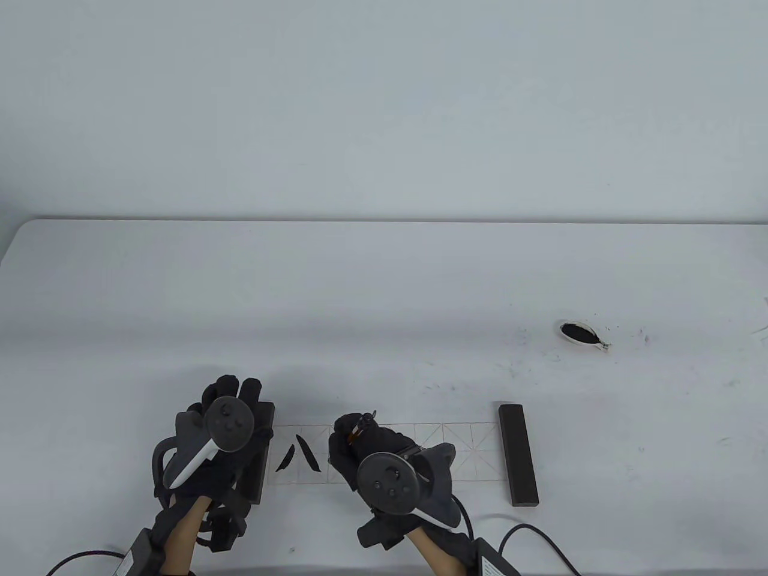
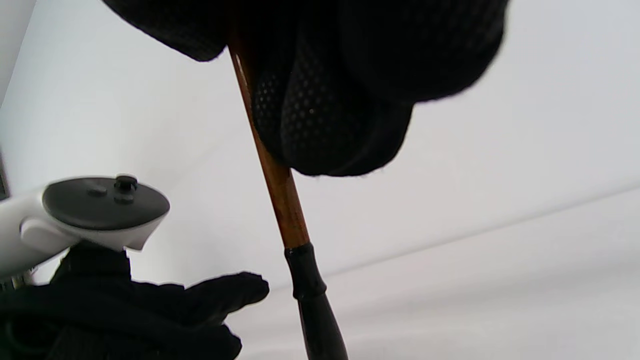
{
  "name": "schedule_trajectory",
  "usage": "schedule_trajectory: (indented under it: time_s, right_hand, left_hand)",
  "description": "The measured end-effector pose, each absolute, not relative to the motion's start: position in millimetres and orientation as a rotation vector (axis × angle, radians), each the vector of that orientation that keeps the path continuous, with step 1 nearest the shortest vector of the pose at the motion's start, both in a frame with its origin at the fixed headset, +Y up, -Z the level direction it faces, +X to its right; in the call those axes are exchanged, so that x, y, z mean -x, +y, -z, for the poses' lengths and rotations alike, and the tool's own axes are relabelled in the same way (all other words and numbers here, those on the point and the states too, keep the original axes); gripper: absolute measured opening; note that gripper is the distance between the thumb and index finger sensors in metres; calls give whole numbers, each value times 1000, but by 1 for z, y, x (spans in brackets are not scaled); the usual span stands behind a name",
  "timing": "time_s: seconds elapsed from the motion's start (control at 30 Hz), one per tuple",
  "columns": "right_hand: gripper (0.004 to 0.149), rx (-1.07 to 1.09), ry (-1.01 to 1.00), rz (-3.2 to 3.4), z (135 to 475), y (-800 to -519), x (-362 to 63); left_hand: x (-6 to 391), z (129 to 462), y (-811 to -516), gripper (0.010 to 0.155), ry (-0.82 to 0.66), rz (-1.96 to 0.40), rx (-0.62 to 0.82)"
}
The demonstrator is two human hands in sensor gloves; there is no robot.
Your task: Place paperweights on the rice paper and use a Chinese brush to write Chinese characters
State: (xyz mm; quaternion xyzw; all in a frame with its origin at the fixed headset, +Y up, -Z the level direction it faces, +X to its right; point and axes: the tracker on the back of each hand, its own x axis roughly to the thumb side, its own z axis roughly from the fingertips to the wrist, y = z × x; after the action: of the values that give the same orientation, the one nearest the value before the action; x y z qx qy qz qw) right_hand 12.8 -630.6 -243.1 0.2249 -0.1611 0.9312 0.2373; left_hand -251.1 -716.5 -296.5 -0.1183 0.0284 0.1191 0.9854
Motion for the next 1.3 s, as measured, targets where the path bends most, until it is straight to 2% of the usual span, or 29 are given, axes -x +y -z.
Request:
schedule_trajectory:
  time_s: [0.1, 0.27, 0.43, 1.3]
  right_hand:
    - [43, -629, -450, -2589, 242, -634, -26]
    - [43, -592, -563, -2580, 244, -662, -39]
    - [44, -576, -520, -2599, 250, -674, -42]
    - [43, -562, -395, -2687, 256, -681, -42]
  left_hand:
    - [251, 296, -716, 83, 58, -239, 232]
    - [250, 296, -716, 83, 54, -232, 229]
    - [250, 296, -716, 83, 54, -233, 233]
    - [247, 297, -718, 83, 47, -227, 246]
